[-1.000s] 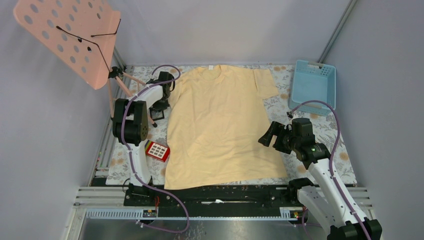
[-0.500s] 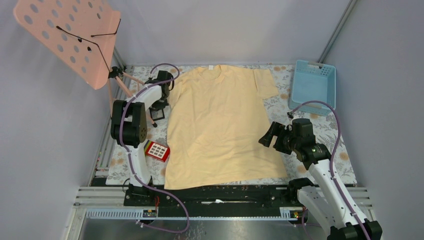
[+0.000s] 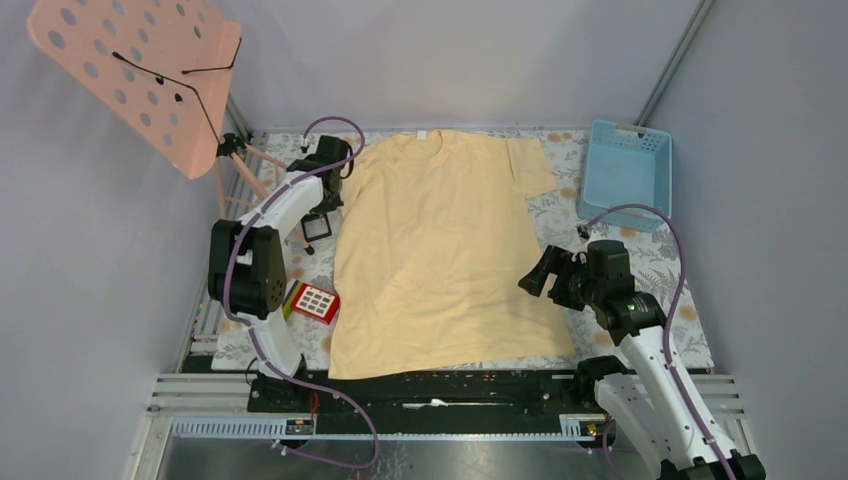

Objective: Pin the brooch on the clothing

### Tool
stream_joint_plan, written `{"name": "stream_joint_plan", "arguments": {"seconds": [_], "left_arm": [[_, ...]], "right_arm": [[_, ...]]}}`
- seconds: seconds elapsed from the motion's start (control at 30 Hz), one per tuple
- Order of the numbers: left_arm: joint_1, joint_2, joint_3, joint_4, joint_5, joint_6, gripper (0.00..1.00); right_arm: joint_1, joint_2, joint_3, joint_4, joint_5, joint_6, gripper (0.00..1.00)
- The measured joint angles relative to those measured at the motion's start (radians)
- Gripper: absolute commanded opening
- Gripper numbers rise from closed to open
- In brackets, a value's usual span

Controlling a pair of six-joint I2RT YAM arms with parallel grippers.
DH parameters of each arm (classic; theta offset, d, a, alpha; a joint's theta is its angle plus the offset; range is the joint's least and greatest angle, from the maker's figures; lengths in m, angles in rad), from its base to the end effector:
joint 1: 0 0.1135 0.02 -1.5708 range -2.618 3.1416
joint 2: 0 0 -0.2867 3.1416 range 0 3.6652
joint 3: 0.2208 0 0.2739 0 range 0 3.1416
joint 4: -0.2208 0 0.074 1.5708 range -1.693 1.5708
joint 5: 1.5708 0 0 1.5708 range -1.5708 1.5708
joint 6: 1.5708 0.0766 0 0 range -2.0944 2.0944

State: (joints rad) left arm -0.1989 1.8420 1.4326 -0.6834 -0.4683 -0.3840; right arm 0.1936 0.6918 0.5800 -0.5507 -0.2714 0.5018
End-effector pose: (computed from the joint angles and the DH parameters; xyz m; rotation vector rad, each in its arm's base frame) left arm 0.4297 -0.0513 0.2120 -0.3798 2.5028 0.4004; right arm 0.1806 0.0563 0.2353 0.2004 2.2837 0.6741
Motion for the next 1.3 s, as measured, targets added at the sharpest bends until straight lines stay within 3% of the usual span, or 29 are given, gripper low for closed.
{"name": "stream_joint_plan", "arguments": {"seconds": [0.2,0.33,0.53,0.7,1.0,1.17,1.3], "left_arm": [[-0.031,-0.090,-0.038,-0.008,0.060,-0.017,0.00],[-0.093,-0.169,-0.051,-0.022,0.143,-0.028,0.00],[-0.217,-0.333,-0.061,-0.027,0.344,-0.028,0.00],[-0.264,-0.477,-0.121,0.006,0.565,0.011,0.00],[-0.308,-0.664,-0.415,0.219,1.022,0.045,0.00],[-0.312,-0.692,-0.495,0.392,1.270,-0.039,0.00],[-0.336,-0.699,-0.495,0.484,1.393,-0.071,0.00]], "right_arm": [[0.000,-0.029,0.000,-0.022,0.000,0.000,0.90],[0.000,-0.062,0.001,-0.051,-0.001,-0.014,0.97],[0.000,-0.110,0.025,-0.098,-0.027,-0.055,0.97],[0.000,-0.154,0.031,-0.077,-0.143,-0.064,0.96],[0.014,-0.076,0.047,0.125,-0.448,0.016,0.86],[0.122,-0.038,0.055,0.235,-0.501,0.085,0.82],[0.230,-0.002,0.046,0.425,-0.512,0.193,0.76]]}}
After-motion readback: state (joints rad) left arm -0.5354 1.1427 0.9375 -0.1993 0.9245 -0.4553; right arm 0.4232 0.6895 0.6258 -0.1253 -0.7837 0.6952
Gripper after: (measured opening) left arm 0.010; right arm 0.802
